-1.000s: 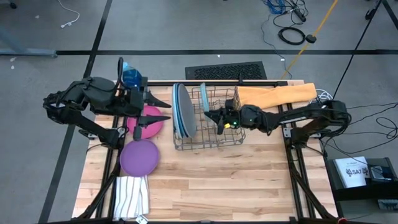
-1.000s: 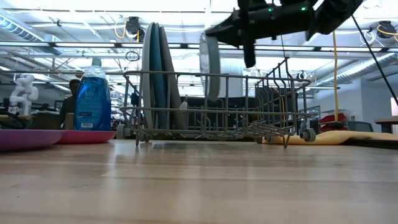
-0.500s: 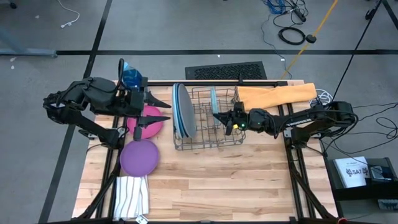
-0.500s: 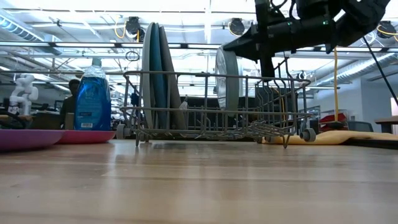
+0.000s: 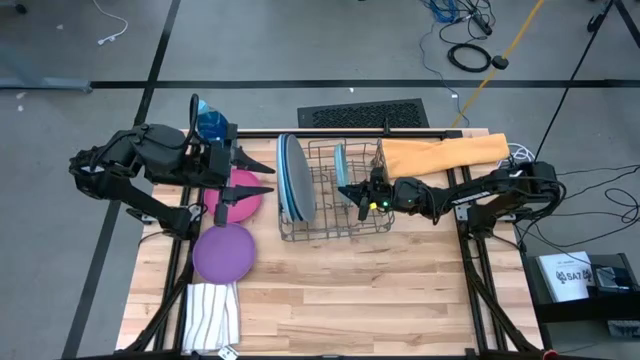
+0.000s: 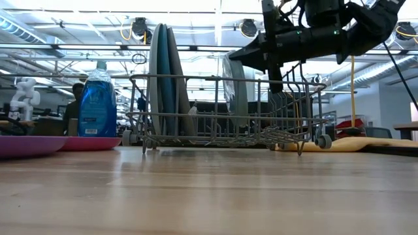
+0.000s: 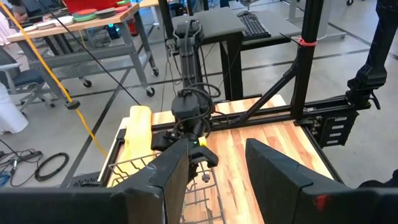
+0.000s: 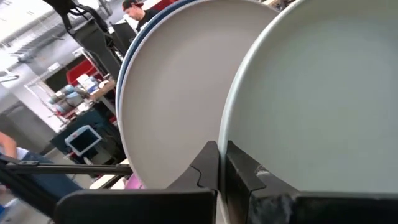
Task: Sort dishes
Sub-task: Put the light green plate into the dish rack
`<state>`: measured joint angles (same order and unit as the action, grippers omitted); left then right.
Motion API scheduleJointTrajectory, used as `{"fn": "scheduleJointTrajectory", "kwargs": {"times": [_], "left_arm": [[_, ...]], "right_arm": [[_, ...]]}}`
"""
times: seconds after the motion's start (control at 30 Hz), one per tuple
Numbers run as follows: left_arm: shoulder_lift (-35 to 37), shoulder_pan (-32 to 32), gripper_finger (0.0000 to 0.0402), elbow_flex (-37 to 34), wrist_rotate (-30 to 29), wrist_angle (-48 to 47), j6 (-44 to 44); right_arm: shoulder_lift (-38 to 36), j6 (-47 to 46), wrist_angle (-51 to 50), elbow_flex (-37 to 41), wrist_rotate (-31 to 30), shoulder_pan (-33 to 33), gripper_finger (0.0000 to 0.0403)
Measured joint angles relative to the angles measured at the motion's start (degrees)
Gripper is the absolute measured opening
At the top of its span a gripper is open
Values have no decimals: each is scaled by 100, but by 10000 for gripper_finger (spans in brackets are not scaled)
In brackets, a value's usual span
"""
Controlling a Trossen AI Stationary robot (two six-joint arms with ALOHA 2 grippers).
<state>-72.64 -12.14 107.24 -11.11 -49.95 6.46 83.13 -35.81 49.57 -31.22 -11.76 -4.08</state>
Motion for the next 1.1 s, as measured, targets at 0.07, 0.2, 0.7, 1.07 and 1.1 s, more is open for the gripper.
{"fn": "scheduleJointTrajectory", "kwargs": {"times": [0.07, 0.2, 0.7, 1.07, 1.1], "left_arm": [[0, 0, 162, 0, 0, -1, -3], [0, 0, 162, 0, 0, -2, -10], [0, 0, 162, 0, -2, -7, -13], [0, 0, 162, 0, -2, -7, -15], [0, 0, 162, 0, -2, -7, -15]], "right_arm": [[115, -29, 191, 0, 27, 2, 0], [179, -63, 529, 2, 142, 1, 0], [170, -299, 7, -9, 61, 6, 0], [160, -719, -135, -7, -20, 11, 18], [160, -735, -135, -7, -22, 11, 19]]}}
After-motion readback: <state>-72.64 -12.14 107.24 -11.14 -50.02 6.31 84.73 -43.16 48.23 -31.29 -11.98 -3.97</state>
